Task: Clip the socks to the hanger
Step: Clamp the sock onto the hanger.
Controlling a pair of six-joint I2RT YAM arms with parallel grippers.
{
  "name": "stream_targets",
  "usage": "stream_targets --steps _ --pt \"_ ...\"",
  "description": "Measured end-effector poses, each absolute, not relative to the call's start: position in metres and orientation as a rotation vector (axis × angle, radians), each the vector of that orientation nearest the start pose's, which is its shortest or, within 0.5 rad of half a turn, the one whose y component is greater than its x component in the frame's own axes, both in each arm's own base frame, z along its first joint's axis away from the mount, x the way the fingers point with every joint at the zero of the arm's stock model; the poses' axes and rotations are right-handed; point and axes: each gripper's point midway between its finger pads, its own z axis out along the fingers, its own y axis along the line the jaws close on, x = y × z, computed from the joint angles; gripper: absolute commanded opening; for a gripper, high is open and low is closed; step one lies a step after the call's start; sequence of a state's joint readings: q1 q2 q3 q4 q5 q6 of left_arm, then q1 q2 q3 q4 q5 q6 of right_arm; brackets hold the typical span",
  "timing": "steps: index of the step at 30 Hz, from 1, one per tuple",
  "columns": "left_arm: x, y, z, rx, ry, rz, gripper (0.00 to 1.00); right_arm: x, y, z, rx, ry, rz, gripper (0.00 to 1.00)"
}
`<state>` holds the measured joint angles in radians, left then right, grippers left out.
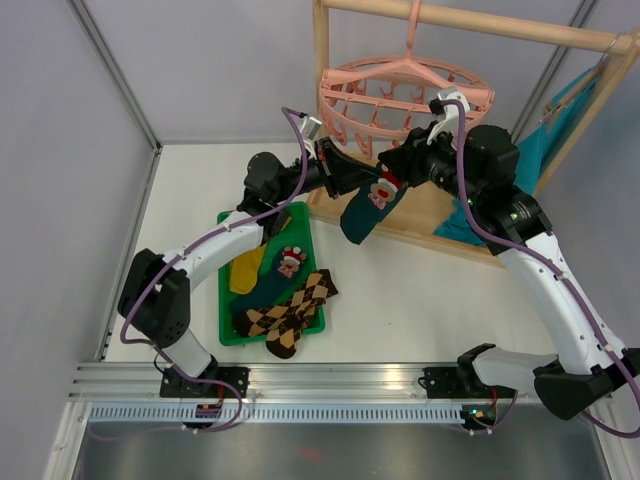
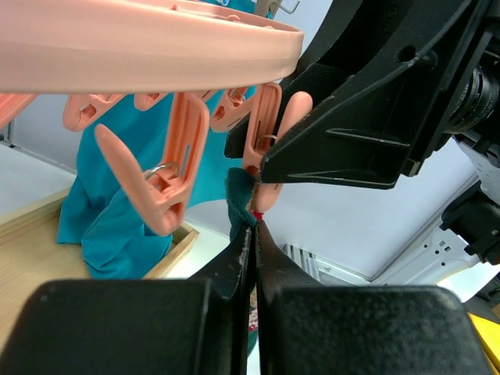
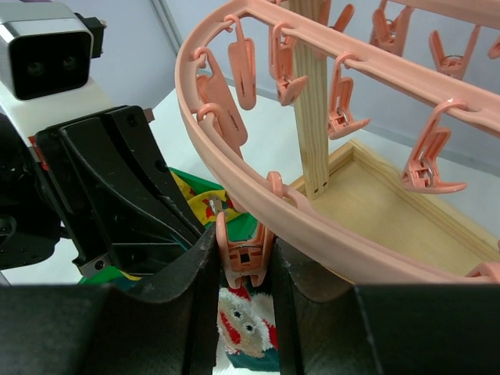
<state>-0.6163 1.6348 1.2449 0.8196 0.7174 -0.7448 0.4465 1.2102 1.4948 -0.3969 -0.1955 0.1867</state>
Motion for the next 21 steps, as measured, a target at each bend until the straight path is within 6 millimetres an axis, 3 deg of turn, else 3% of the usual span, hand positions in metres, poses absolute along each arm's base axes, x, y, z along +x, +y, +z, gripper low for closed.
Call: stream_targets --steps 21 --pt "0.3051 -0.3841 0.3903 0.631 1.259 -1.574 0.02 0.3296 0.2064 0.4127 -0.382 1.685 0.646 0.0"
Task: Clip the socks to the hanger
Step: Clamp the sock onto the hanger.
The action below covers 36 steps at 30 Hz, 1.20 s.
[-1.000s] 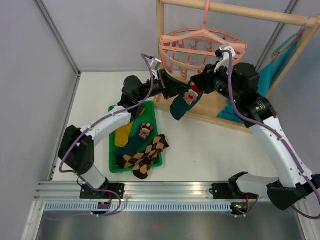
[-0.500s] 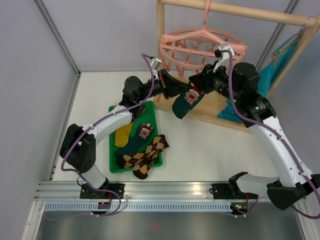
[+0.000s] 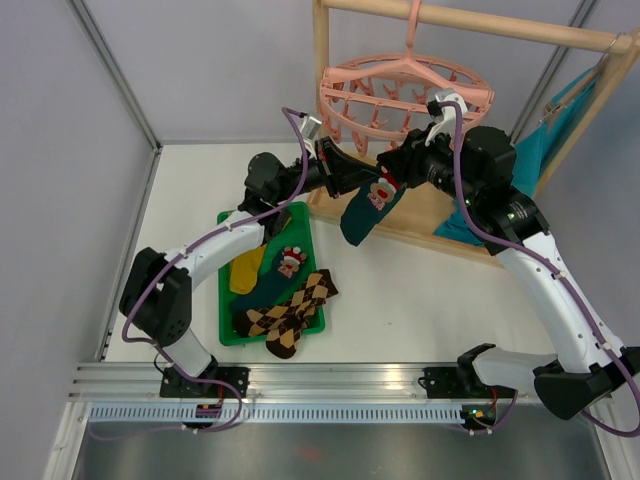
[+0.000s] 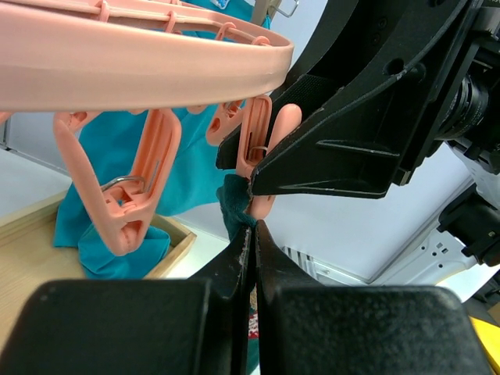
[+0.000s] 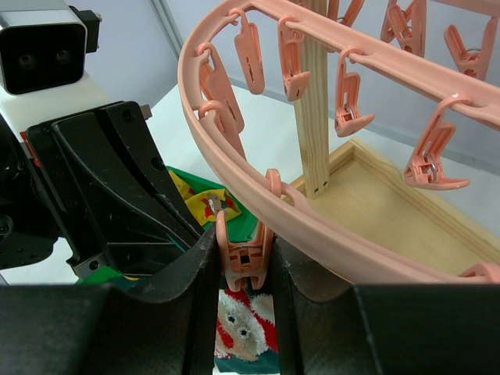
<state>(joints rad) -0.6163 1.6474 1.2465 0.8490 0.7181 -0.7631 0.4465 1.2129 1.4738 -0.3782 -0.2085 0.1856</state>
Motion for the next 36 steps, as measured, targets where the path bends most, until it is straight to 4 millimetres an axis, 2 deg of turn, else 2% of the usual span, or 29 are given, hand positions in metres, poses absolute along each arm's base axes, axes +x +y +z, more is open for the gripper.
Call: stream_targets --steps 19,22,31,34,36 --pt "0.298 -0.379 0.399 0.637 1.22 -1.573 0.02 0.329 0.205 0.413 -0.392 1.672 0.633 0.0" --pt "0.298 -0.379 0.4 0.637 1.219 -1.573 0.02 0.329 0.205 0.413 -0.391 1.672 0.633 0.02" --pt "0.297 -0.379 0.401 0.638 1.213 -1.573 0.02 0.329 0.205 0.413 -0.388 1.673 0.637 0.17" --pt "0.297 -0.379 0.401 0.638 1.213 -1.573 0.02 0.328 0.205 0.413 -0.384 1.673 0.64 0.28" --pt "0.297 -0.379 0.401 0.638 1.212 -1.573 0.02 0.327 0.205 0.414 -0.382 1.671 0.643 0.39"
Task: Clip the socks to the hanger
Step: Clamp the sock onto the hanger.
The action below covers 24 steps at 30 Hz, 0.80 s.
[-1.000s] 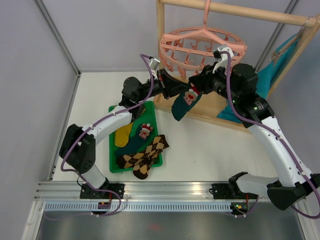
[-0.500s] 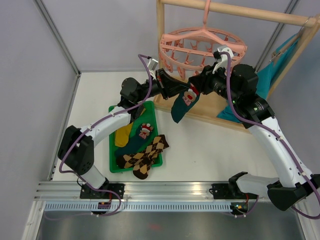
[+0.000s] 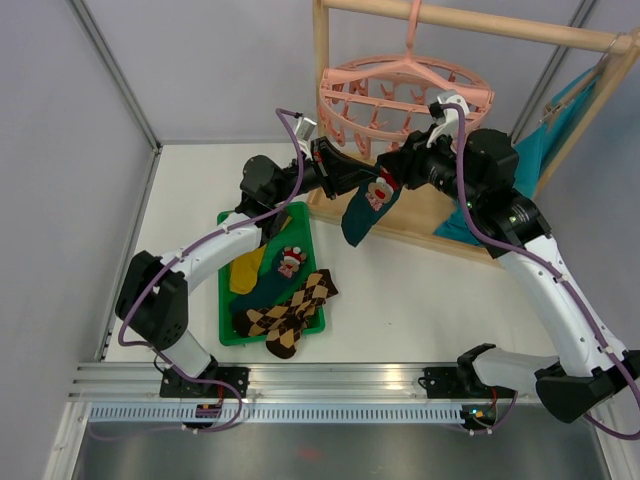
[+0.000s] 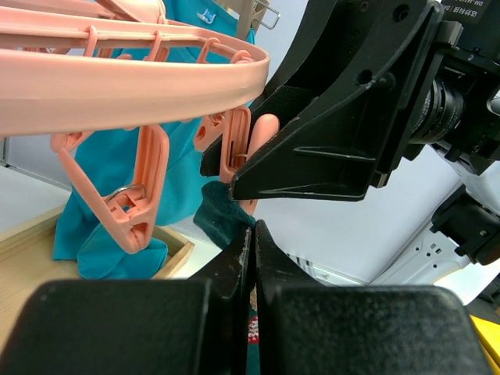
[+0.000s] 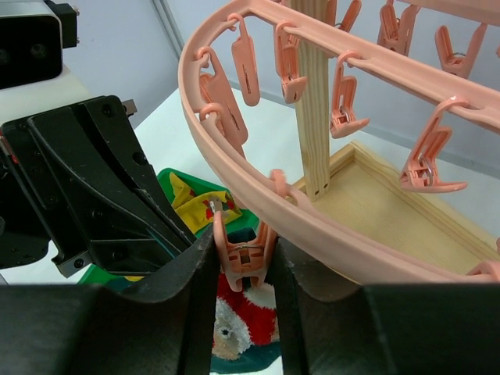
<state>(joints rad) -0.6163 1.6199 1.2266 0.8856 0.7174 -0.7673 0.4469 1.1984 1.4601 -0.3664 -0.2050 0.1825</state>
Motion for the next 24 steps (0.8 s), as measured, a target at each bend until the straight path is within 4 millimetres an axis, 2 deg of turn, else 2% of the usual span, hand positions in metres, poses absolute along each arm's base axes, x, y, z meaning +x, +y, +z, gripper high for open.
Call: stream_targets --steps 1,2,5,7,9,10,15,19,24 --pt "0.297 -0.379 0.401 0.637 1.213 -1.573 0.02 0.327 0.205 0.415 -0.379 1.671 0.646 0.42" --pt "0.297 -0.379 0.401 0.637 1.213 -1.573 0.02 0.326 0.204 0.416 -0.377 1.669 0.647 0.5" --pt "0.297 -0.379 0.4 0.637 1.214 -1.573 0.02 0.324 0.204 0.418 -0.371 1.665 0.653 0.6" --pt "0.298 -0.379 0.4 0.635 1.22 -1.573 0.03 0.323 0.204 0.419 -0.367 1.665 0.657 0.64" --pt "0.298 -0.379 0.398 0.633 1.231 -1.573 0.11 0.322 0.203 0.418 -0.363 1.671 0.66 0.68" --pt "0.299 -0.379 0.396 0.631 1.239 -1.573 0.23 0.322 0.203 0.418 -0.362 1.673 0.661 0.69" --pt "0.301 -0.379 0.385 0.613 1.304 -1.56 0.52 0.319 0.203 0.416 -0.348 1.689 0.672 0.74" --pt "0.296 -0.369 0.367 0.58 1.39 -1.521 0.62 0.314 0.201 0.417 -0.334 1.698 0.685 0.75" --pt "0.284 -0.344 0.34 0.52 1.515 -1.401 0.64 0.303 0.195 0.422 -0.315 1.697 0.69 0.76"
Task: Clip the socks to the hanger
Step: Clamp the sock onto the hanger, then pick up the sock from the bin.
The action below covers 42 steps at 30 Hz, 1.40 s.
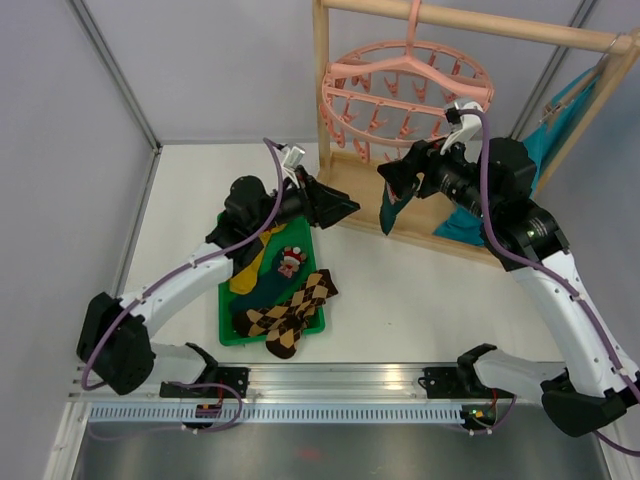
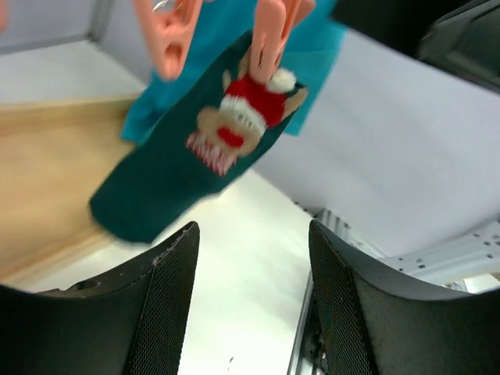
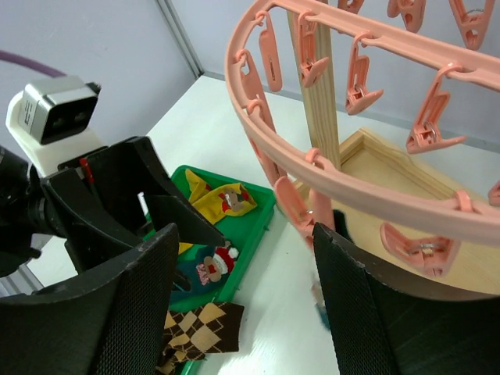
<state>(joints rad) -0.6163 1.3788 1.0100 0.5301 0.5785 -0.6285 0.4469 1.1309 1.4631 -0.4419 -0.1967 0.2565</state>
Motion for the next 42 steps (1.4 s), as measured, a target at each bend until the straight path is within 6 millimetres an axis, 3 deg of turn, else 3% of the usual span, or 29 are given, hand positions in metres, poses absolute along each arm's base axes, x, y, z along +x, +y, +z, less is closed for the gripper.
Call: stream_targets --steps 6,9,16,25,29,42 --pt "0.284 -0.293 0.31 0.316 1.692 -1.136 0.58 0.286 0.182 0.428 -0.286 1.686 0.677 0.8" --pt "0.293 -0.263 0.285 0.203 1.803 -0.947 0.56 0.275 0.172 0.422 -0.266 1.689 0.658 0.81" --pt "0.309 -0.211 0.194 0.07 2.096 -0.522 0.56 0.262 0.156 0.403 -0.229 1.726 0.611 0.82" --pt "0.315 -0.175 0.09 0.09 2.394 -0.093 0.57 0.261 0.153 0.398 -0.219 1.749 0.593 0.83" --pt "0.315 -0.168 0.067 0.116 2.457 -0.025 0.57 0.259 0.152 0.398 -0.218 1.75 0.591 0.83" --pt "0.335 -0.166 0.049 0.162 2.519 -0.177 0.56 0.253 0.149 0.397 -0.218 1.758 0.589 0.83"
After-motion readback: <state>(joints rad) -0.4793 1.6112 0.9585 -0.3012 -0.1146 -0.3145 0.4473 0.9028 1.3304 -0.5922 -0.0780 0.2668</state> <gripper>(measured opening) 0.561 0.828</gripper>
